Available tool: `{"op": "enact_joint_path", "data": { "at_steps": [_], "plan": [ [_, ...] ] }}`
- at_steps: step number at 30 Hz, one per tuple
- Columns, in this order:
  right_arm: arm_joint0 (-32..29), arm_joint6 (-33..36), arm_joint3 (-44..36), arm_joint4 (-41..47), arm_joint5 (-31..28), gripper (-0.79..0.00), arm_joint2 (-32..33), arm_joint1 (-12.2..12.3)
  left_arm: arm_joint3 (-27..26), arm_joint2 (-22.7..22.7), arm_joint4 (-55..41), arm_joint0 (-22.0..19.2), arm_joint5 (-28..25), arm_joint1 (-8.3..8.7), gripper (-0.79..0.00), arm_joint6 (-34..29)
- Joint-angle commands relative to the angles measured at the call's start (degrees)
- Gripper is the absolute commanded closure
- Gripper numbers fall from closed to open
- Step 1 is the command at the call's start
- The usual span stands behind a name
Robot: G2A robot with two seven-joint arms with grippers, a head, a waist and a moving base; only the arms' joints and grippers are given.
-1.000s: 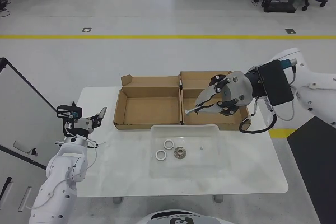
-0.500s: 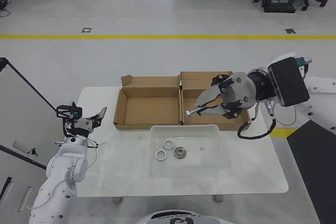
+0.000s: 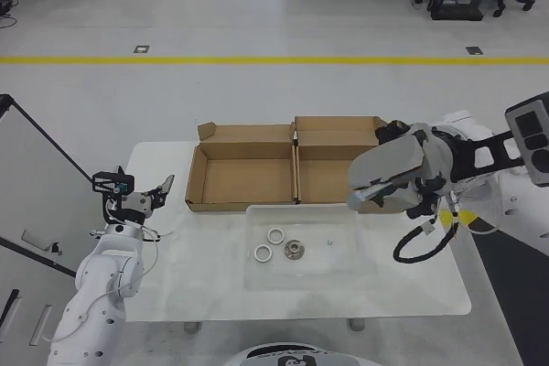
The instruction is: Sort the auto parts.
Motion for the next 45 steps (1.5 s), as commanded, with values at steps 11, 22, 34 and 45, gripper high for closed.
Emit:
{"op": "enact_joint_path", "data": {
  "at_steps": [11, 22, 34, 45],
  "plan": [
    [-14.5, 2.8, -2.6, 4.3, -2.8, 0.0, 13.7, -5.3, 0.0, 0.0, 0.0, 0.0, 0.0, 0.0, -0.785, 0.0],
    [-15.9, 2.8, -1.7, 2.9, -2.8, 0.0, 13.1, -7.3, 0.0, 0.0, 0.0, 0.0, 0.0, 0.0, -0.785, 0.0],
    [-20.2, 4.5, -6.3, 8.7, -2.8, 0.0, 13.6, -8.2, 0.0, 0.0, 0.0, 0.0, 0.0, 0.0, -0.785, 0.0],
    [-24.1, 15.0, -4.9, 7.2, -2.8, 0.0, 17.3, -8.1, 0.0, 0.0, 0.0, 0.0, 0.0, 0.0, -0.785, 0.0]
  ]
}}
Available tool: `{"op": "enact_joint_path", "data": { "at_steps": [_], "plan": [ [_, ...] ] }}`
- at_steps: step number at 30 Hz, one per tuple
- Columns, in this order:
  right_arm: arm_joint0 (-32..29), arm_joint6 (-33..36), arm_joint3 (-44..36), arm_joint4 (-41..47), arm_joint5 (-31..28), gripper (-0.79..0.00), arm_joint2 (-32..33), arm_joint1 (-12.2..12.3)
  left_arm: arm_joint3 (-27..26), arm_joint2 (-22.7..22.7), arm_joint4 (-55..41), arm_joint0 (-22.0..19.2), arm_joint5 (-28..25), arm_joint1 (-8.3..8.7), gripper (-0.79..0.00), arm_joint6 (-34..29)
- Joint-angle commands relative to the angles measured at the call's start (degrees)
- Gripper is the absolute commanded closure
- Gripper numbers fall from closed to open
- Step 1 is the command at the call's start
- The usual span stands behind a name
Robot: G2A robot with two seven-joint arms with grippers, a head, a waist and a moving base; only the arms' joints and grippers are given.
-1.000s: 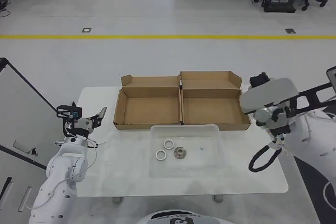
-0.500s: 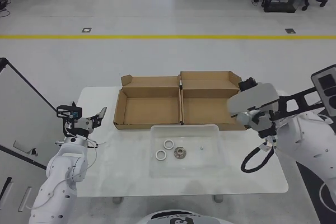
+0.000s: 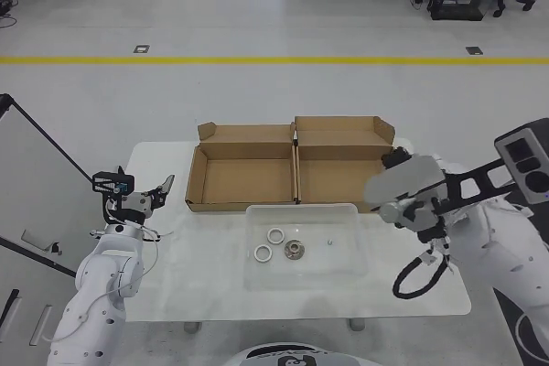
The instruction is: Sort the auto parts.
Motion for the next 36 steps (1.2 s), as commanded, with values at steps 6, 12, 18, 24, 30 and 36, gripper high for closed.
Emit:
{"op": "enact_joint_path", "data": {
  "at_steps": [6, 12, 18, 24, 30, 36],
  "plan": [
    [-2.1, 6.7, -1.8, 3.1, 0.0, 0.0, 2.3, 0.0, 0.0, 0.0, 0.0, 0.0, 0.0, 0.0, -0.785, 0.0],
    [-3.3, 0.7, -6.8, 6.1, 0.0, 0.0, 2.0, -1.2, 0.0, 0.0, 0.0, 0.0, 0.0, 0.0, -0.785, 0.0],
    [-3.4, -5.1, -8.6, 5.4, 0.0, 0.0, 0.9, -2.5, 0.0, 0.0, 0.0, 0.0, 0.0, 0.0, -0.785, 0.0],
    [-3.2, 1.7, -4.9, 1.9, 0.0, 0.0, 1.1, -2.4, 0.0, 0.0, 0.0, 0.0, 0.0, 0.0, -0.785, 0.0],
    [-3.4, 9.1, -4.7, 5.3, 0.0, 0.0, 2.3, -2.2, 0.0, 0.0, 0.0, 0.0, 0.0, 0.0, -0.785, 0.0],
    [-4.4, 5.7, -7.9, 9.8, 0.0, 0.0, 3.3, -3.2, 0.0, 0.0, 0.0, 0.0, 0.0, 0.0, -0.785, 0.0]
  ]
}}
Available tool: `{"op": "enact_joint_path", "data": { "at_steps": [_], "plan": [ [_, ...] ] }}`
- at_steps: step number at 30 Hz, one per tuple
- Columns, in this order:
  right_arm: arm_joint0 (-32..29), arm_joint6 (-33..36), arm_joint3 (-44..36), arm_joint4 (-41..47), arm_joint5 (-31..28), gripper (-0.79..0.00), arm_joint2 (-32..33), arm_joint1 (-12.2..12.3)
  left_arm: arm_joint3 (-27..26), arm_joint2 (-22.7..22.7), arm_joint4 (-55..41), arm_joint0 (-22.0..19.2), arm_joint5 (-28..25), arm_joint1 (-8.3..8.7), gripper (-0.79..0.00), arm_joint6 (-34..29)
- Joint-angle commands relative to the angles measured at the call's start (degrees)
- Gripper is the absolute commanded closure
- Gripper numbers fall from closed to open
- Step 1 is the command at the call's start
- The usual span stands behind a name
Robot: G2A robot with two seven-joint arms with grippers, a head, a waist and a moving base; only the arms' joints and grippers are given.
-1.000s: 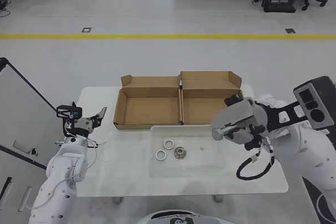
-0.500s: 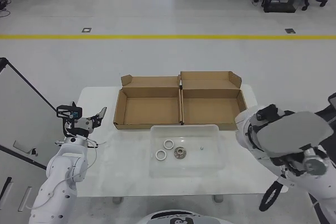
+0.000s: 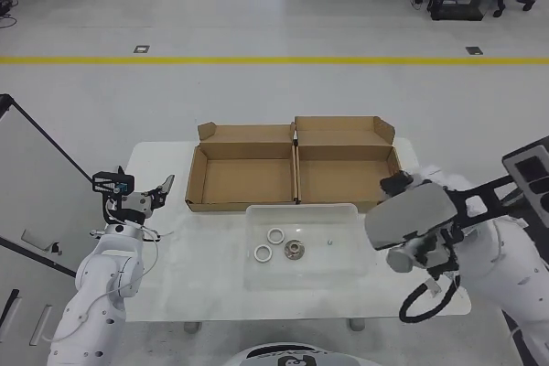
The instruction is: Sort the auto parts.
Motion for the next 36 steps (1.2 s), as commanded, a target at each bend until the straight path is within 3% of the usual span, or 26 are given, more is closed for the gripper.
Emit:
{"op": "enact_joint_path", "data": {
  "at_steps": [1, 9, 25, 30, 36],
  "plan": [
    [-0.4, -2.1, -0.7, 0.2, 0.0, 0.0, 0.2, -0.4, 0.0, 0.0, 0.0, 0.0, 0.0, 0.0, -0.785, 0.0],
    [-2.8, -8.7, -3.5, -1.8, 0.0, 0.0, 0.9, -1.8, 0.0, 0.0, 0.0, 0.0, 0.0, 0.0, -0.785, 0.0],
    [-3.1, -8.5, -3.5, -2.2, 0.4, 0.0, 0.9, -1.9, 0.0, 0.0, 0.0, 0.0, 0.0, 0.0, -0.785, 0.0],
    [-5.6, 1.3, -2.6, -0.7, 6.0, 0.0, 3.9, -1.2, 0.0, 0.0, 0.0, 0.0, 0.0, 0.0, -0.785, 0.0],
    [-13.9, 13.7, -0.5, 5.9, 7.4, 0.0, 16.9, 1.6, 0.0, 0.0, 0.0, 0.0, 0.0, 0.0, -0.785, 0.0]
  ]
}}
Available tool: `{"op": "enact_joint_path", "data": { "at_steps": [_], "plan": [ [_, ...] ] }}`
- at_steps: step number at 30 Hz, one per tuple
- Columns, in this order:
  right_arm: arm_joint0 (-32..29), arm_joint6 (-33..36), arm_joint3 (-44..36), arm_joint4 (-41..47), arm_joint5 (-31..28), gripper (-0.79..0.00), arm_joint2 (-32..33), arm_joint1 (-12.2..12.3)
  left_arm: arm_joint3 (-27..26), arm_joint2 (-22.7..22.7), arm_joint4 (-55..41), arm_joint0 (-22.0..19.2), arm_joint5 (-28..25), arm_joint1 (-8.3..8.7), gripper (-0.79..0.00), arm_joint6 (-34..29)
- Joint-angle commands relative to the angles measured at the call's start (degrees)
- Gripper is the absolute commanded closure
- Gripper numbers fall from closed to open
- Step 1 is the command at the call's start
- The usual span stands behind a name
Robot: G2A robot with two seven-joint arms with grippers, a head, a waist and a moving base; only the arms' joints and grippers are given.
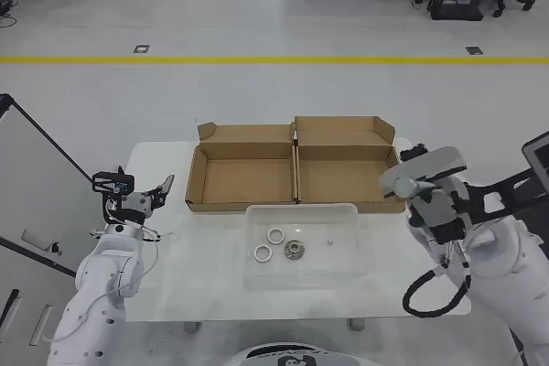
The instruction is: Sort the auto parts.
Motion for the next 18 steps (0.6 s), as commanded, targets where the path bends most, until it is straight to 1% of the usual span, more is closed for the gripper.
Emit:
{"op": "enact_joint_path", "data": {
  "at_steps": [1, 5, 9, 13, 16, 18],
  "plan": [
    [-3.1, 4.4, 0.6, 2.6, 0.2, 0.0, 4.9, 0.9, 0.0, 0.0, 0.0, 0.0, 0.0, 0.0, -0.785, 0.0],
    [-8.3, 13.4, 1.6, 9.3, -0.8, 0.0, 13.6, 2.6, 0.0, 0.0, 0.0, 0.0, 0.0, 0.0, -0.785, 0.0],
    [-9.0, 22.6, 4.2, 16.3, -1.0, 0.0, 18.4, 3.7, 0.0, 0.0, 0.0, 0.0, 0.0, 0.0, -0.785, 0.0],
    [-5.3, 32.1, 8.0, 21.7, 0.4, 0.0, 19.5, 4.3, 0.0, 0.0, 0.0, 0.0, 0.0, 0.0, -0.785, 0.0],
    [-0.4, 38.2, 11.9, 24.7, 2.0, 0.0, 18.5, 4.5, 0.0, 0.0, 0.0, 0.0, 0.0, 0.0, -0.785, 0.0],
    [4.1, 42.7, 15.2, 25.7, 3.4, 0.0, 16.9, 4.5, 0.0, 0.0, 0.0, 0.0, 0.0, 0.0, -0.785, 0.0]
  ]
}}
